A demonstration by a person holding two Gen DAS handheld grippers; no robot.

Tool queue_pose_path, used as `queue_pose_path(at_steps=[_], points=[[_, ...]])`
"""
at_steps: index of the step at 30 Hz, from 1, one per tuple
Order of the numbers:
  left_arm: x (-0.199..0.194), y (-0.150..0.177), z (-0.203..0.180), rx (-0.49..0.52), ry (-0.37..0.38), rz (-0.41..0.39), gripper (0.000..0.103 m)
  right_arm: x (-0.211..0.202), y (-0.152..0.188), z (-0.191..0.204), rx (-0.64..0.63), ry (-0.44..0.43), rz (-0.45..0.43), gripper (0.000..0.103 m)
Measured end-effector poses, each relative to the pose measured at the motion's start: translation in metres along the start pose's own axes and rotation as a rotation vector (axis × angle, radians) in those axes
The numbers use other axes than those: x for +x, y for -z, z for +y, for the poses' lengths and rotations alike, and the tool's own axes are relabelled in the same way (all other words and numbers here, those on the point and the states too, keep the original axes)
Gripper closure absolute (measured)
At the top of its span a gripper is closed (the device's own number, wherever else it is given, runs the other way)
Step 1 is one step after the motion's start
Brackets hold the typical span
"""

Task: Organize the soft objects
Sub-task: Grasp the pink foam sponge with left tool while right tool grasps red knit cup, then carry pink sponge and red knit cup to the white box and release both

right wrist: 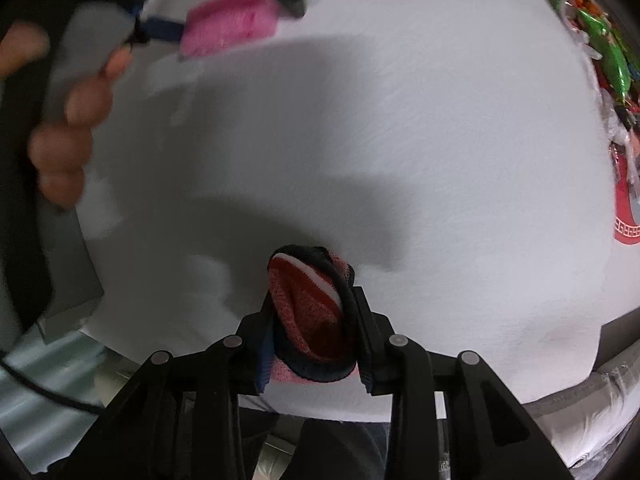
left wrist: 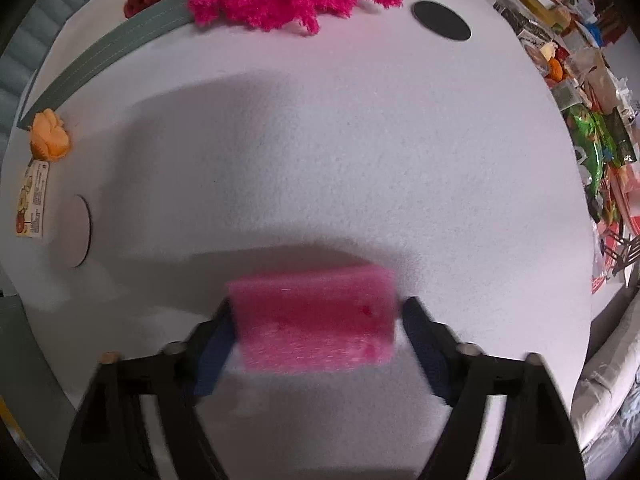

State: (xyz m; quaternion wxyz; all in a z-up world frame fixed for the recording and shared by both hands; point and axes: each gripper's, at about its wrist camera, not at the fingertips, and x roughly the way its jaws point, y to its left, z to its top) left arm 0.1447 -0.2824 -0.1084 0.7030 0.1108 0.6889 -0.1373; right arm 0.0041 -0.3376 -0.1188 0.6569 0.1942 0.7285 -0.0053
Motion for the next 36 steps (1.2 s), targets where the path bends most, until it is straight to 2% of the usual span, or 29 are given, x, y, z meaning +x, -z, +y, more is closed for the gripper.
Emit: queue_pose_path(at_steps=[3, 8, 16, 25, 34, 36], points=[[-0.008, 0.006, 0.0, 0.022, 0.039, -0.001, 0.032, -0.014, 0.003, -0.009, 0.03, -0.002, -0.031, 0.067], [-0.04, 0.024, 0.008, 0.062, 0.055, -0.052, 0.032, -0.032, 0.001, -0.015, 0.053, 0.009, -0.065, 0.067], [-0.102, 0.068, 0.063, 0.005, 0.095, -0.135, 0.032, -0.059, 0.006, 0.006, -0.001, 0.019, -0.113, 0.067], [-0.162, 0.12, 0.149, -0.137, 0.07, -0.264, 0.032, -0.077, -0.01, 0.081, -0.157, 0.022, -0.153, 0.067], [-0.186, 0.166, 0.228, -0.303, 0.038, -0.332, 0.032, -0.08, -0.011, 0.207, -0.365, 0.009, -0.169, 0.067], [-0.189, 0.178, 0.242, -0.335, 0.031, -0.34, 0.032, -0.084, -0.004, 0.221, -0.438, -0.006, -0.174, 0.067]])
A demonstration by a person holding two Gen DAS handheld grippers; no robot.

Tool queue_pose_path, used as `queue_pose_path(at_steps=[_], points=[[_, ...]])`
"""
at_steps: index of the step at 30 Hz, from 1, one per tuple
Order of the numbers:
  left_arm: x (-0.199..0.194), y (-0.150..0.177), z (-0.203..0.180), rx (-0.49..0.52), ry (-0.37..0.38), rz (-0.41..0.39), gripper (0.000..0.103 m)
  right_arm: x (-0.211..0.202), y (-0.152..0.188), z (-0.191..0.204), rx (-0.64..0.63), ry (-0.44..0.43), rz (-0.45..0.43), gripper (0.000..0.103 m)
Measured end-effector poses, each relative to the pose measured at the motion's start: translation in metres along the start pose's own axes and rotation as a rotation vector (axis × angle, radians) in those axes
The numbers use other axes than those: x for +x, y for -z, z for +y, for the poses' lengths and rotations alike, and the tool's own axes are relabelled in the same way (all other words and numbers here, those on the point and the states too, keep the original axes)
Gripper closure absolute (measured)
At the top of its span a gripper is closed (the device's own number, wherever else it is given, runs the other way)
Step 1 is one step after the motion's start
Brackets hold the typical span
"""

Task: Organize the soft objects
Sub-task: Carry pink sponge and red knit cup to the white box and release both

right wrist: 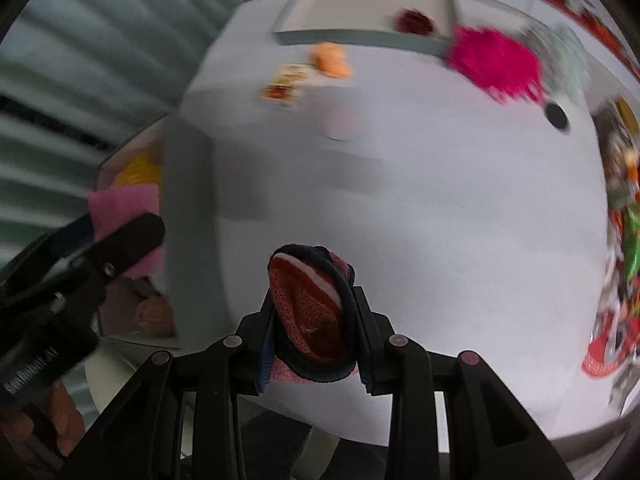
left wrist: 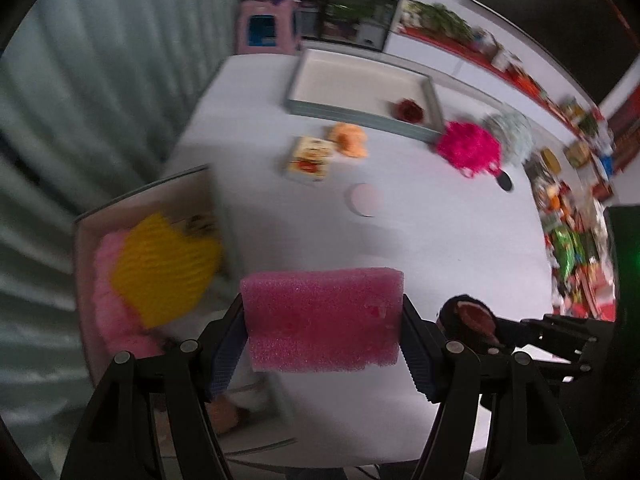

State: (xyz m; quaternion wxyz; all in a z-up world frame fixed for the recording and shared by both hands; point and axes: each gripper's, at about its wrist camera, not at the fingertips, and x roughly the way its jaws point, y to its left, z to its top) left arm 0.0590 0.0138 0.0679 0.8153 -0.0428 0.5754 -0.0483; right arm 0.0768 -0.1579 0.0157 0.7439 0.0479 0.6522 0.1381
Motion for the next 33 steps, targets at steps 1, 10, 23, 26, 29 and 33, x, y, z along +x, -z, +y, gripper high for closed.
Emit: queue_pose_path(at_steps=[1, 10, 23, 26, 29, 33], points=[[-0.003, 0.003, 0.01, -0.021, -0.007, -0.006, 0.032, 0.002, -0.004, 0.011, -0.024, -0.004, 0.0, 0.067], [-0.028, 0.031, 0.081, -0.161, -0.069, -0.046, 0.032, 0.003, -0.019, 0.09, -0.187, -0.024, 0.01, 0.067], [-0.043, 0.074, 0.135, -0.291, -0.126, -0.055, 0.032, 0.004, -0.013, 0.161, -0.359, -0.049, 0.046, 0.067], [-0.044, 0.081, 0.146, -0.316, -0.136, -0.052, 0.032, 0.006, -0.013, 0.173, -0.389, -0.05, 0.052, 0.067], [-0.044, 0.084, 0.153, -0.329, -0.146, -0.052, 0.032, 0.01, -0.013, 0.185, -0.414, -0.057, 0.064, 0.067], [-0.043, 0.085, 0.158, -0.333, -0.152, -0.05, 0.032, 0.015, -0.012, 0.198, -0.441, -0.059, 0.082, 0.067]])
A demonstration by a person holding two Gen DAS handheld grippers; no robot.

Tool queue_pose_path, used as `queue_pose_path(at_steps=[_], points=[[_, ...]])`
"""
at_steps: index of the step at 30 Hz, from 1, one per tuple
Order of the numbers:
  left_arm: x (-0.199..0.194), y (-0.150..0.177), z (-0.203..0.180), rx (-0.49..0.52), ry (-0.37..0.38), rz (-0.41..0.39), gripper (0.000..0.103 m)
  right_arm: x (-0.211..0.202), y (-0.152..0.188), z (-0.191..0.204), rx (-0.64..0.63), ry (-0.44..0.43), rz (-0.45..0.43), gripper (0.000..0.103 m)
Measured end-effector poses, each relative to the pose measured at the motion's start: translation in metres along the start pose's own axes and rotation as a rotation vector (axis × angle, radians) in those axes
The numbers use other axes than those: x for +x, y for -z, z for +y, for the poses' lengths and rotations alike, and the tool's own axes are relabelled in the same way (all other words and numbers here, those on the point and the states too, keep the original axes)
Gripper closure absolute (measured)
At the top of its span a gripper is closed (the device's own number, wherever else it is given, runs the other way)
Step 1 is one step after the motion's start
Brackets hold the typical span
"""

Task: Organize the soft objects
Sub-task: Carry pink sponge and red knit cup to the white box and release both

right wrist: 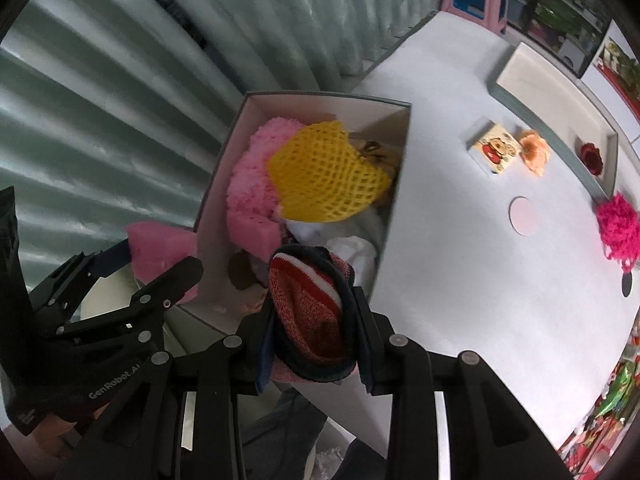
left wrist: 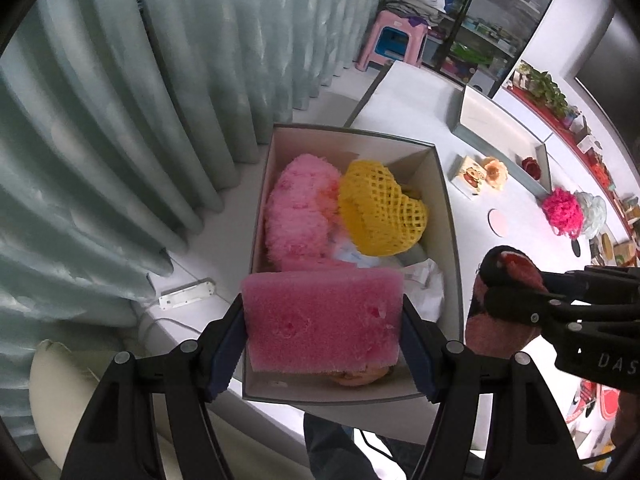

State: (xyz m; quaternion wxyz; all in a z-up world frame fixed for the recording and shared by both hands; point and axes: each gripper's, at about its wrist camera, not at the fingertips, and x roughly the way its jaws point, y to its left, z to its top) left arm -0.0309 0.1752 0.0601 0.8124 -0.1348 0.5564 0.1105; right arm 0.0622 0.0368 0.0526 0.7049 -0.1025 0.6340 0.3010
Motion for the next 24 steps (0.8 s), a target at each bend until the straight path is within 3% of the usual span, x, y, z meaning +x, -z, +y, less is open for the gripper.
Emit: queue_pose_path(at_steps=[24], points=[[0.012, 0.0, 0.008, -0.003, -0.005, 0.03, 0.032, 0.008, -0.017, 0.012, -0.031, 0.005, 0.034, 0.067]])
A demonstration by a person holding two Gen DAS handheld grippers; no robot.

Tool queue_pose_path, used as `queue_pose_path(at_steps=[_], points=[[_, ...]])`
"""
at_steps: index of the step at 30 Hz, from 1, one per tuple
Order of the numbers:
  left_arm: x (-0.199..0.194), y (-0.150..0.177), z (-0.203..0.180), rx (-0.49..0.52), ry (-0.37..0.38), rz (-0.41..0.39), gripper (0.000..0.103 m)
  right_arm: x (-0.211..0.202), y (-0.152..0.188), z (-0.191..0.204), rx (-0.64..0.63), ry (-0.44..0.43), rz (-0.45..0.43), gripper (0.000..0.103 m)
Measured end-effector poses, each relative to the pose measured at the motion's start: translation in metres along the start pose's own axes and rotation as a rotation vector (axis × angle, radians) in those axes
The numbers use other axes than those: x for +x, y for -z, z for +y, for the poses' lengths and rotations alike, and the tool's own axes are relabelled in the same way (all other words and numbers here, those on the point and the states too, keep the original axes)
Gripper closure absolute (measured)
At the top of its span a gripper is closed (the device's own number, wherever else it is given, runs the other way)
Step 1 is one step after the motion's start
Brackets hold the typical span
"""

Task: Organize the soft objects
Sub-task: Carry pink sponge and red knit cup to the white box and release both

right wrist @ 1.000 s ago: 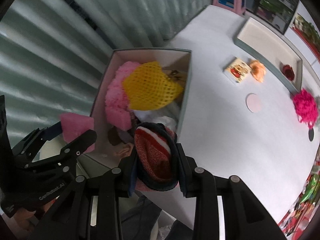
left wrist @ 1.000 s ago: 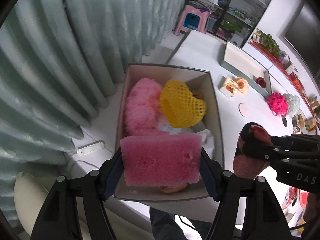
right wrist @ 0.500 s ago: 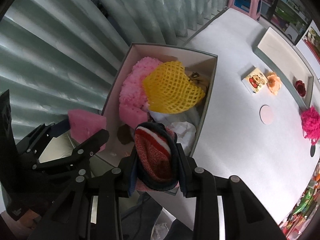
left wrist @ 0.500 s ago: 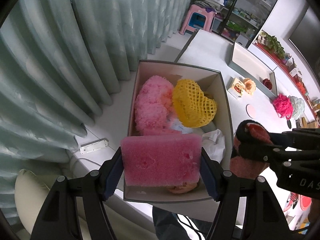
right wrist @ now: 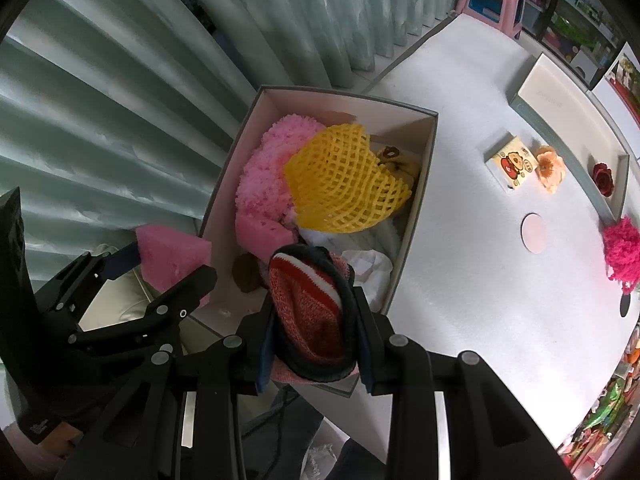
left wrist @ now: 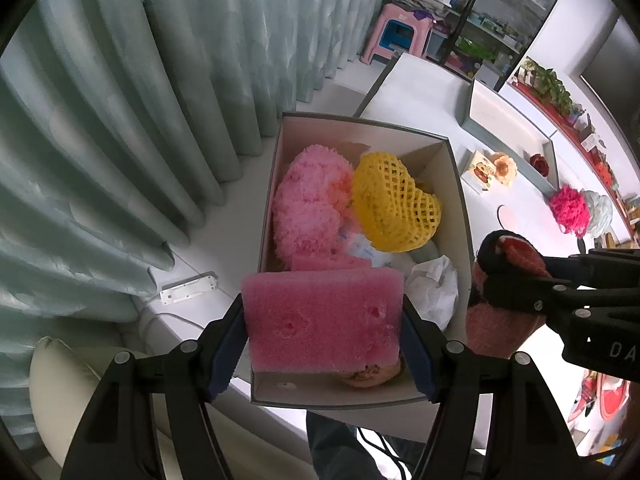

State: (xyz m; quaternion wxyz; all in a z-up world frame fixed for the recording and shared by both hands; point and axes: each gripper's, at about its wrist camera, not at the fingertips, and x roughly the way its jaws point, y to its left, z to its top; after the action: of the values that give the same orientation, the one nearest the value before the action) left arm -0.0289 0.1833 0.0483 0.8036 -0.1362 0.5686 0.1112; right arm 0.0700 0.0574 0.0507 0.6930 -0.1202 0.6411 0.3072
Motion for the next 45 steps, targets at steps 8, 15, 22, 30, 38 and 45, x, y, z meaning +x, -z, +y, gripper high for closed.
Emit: queue_pose_path(at_steps=[8, 15, 22, 30, 38, 45], points=[[0.01, -0.003, 0.0, -0.018, -0.011, 0.028, 0.032, 0.004, -0.001, -0.004, 0.018, -0.002, 0.004, 0.067], [0.018, -0.011, -0.001, -0.024, -0.018, 0.039, 0.032, 0.007, -0.009, -0.003, 0.009, -0.002, 0.001, 0.067], [0.022, -0.017, -0.008, -0.018, -0.014, 0.042, 0.032, 0.008, -0.014, -0.006, 0.007, 0.001, 0.001, 0.067], [0.025, -0.019, -0.01, -0.009, -0.012, 0.055, 0.032, 0.008, -0.013, -0.012, 0.022, 0.008, 0.005, 0.066], [0.028, -0.017, -0.014, 0.0, -0.014, 0.064, 0.032, 0.008, -0.013, -0.013, 0.03, 0.006, 0.008, 0.066], [0.033, -0.018, -0.015, -0.002, -0.016, 0.072, 0.032, 0.009, -0.013, -0.014, 0.034, 0.012, 0.009, 0.066]])
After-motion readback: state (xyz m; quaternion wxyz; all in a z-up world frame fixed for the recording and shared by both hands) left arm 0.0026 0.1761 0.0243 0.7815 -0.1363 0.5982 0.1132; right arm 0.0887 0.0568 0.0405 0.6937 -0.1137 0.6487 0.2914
